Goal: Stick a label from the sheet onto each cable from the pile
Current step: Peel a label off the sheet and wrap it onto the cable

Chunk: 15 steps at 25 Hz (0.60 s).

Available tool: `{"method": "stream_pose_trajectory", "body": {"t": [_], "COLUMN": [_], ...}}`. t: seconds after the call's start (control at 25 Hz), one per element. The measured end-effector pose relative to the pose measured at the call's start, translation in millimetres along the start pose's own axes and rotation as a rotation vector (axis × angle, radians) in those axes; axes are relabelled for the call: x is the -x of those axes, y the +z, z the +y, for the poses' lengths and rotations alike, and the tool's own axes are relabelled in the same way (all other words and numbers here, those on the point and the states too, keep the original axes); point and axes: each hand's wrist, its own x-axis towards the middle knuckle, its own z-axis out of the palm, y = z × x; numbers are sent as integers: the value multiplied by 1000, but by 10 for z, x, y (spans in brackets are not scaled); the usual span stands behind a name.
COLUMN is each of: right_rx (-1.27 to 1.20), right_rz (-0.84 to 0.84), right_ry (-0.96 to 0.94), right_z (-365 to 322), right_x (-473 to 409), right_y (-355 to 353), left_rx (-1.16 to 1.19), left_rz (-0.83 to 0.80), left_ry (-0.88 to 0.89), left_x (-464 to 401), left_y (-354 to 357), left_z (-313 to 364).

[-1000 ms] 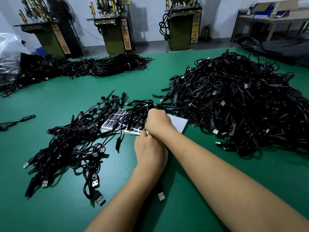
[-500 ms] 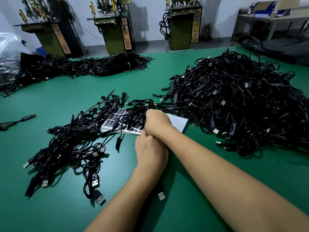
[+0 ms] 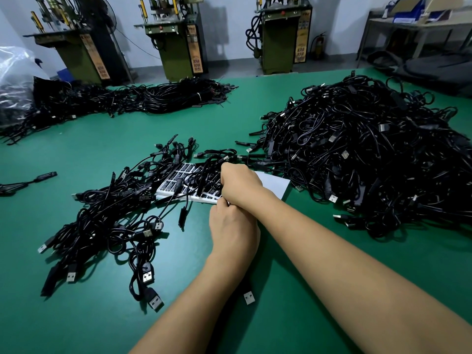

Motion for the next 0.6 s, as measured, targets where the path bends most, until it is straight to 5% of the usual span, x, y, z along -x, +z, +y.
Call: {"method": "stream_pose_trajectory", "body": {"t": [0.2,0.36,0.48,0.6], "right_rx": [-59,-265,-783,-1368], "right_rz": [42,195,298,289], "right_ry": [-24,-147,-45,215], "right_z": [28,83,254,585], "right_x": [-7,59,183,327], "right_y": [17,1,-62,-101], "left_rx": [-111,-354,-438,-263], "left_rz": [64,-191,-225,-127], "left_ry": [97,31,62,-15], "left_x": [-45,-76,-88,-100], "left_y": [-19,62,65,35], "left_z": [-16,-108,-126,-122]}}
